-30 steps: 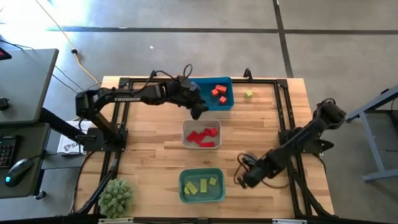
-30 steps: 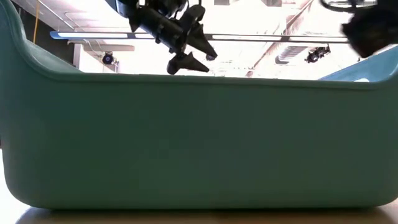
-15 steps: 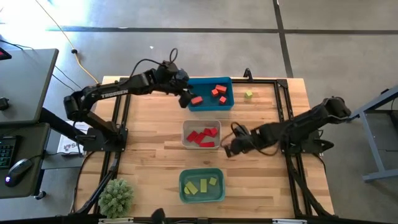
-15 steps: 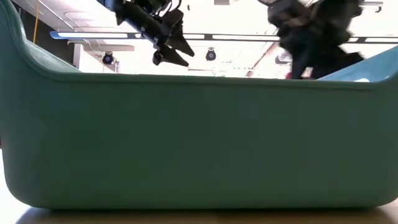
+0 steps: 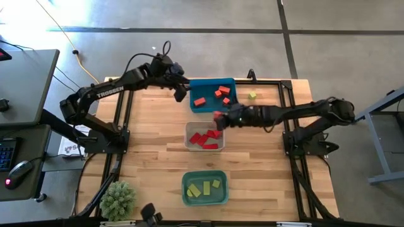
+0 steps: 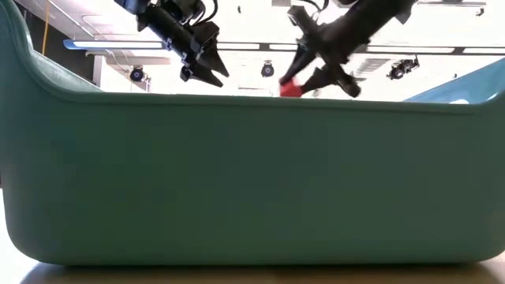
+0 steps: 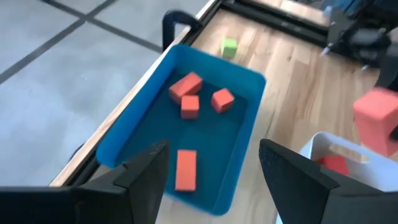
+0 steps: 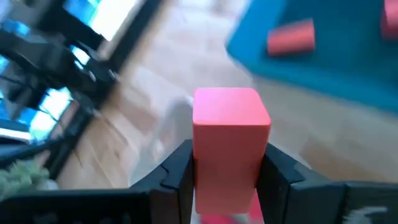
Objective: Sort & place blocks by color
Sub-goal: Put the orange block into the blue bin
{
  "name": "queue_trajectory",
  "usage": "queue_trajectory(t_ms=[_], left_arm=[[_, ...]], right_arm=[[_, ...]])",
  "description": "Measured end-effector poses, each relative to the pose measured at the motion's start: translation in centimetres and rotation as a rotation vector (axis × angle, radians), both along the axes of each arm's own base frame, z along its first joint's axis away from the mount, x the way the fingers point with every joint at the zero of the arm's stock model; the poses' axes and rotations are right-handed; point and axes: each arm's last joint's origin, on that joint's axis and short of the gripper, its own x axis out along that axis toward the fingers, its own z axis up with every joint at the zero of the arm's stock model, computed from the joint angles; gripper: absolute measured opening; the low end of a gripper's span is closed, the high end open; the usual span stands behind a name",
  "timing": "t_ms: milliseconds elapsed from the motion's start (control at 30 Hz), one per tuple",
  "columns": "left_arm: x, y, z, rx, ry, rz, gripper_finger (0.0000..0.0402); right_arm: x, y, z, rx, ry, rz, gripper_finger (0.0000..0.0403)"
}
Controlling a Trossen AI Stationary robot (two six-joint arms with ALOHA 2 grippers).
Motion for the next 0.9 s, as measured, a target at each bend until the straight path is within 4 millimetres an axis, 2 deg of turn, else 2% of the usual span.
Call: queue_trajectory(t_ms=[233, 633, 767, 900], left_arm=[[-0.5, 0.2, -0.3, -0.014, 0.032, 0.006, 0.0239], [-0.6, 0.1, -0.5, -0.036, 0.055, 0.007, 0.0239], [-0.6, 0.1, -0.5, -0.036, 0.055, 0.007, 0.0239], [-0.6, 0.1, -0.5, -0.036, 0.055, 0.007, 0.0239]], right_arm=[[0.4, -3.9, 1.5, -0.204, -0.108, -0.025, 0.0103], [-1.2, -10.4, 2.5, -0.504, -0.035, -0.263, 0.0103], [-1.0, -12.2, 1.7, -0.511, -0.039, -0.279, 0.0103], [-0.1, -13.2, -0.5, -0.444, -0.013, -0.260, 0.0103]])
